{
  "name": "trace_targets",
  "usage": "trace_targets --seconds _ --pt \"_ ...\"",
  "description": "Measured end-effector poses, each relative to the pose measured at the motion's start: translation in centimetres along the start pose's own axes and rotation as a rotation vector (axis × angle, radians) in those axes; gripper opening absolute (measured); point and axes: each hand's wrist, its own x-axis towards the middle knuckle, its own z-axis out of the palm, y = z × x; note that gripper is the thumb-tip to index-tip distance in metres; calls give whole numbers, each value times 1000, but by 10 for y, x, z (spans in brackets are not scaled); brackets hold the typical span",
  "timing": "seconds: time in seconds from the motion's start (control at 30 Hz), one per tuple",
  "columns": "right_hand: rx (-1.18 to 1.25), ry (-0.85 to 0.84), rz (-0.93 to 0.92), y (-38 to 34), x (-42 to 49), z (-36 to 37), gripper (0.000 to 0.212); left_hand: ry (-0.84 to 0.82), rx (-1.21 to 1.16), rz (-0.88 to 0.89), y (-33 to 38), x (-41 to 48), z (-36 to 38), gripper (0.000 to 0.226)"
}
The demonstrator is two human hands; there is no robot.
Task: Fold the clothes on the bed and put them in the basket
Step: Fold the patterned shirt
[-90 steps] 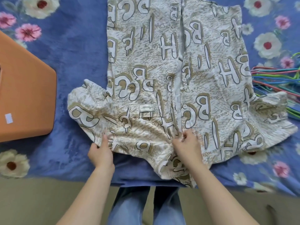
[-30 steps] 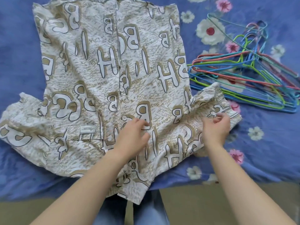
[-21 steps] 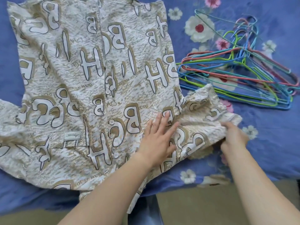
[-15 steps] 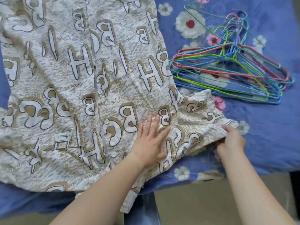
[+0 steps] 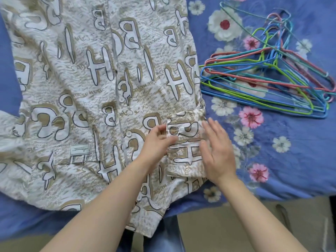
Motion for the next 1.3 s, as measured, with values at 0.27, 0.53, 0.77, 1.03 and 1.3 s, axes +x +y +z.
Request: trace_targets --seconds 0.27,0.53,0.77,1.03,1.3 --pt "-615 -416 -26 1 18 53 71 214 255 147 -11 -12 -26 34" --pt "-390 -318 -225 -92 -13 126 68 850 194 418 -4 -70 -146 25" --pt "-409 -537 -449 -196 -2 192 66 1347 -350 69 -35 -85 -303 35" --pt "-641 -794 -438 -217 8 202 65 505 -799 -51 -10 -76 -345 22" --pt "-658 -806 -376 -225 6 207 63 762 -1094 206 0 -104 -355 16"
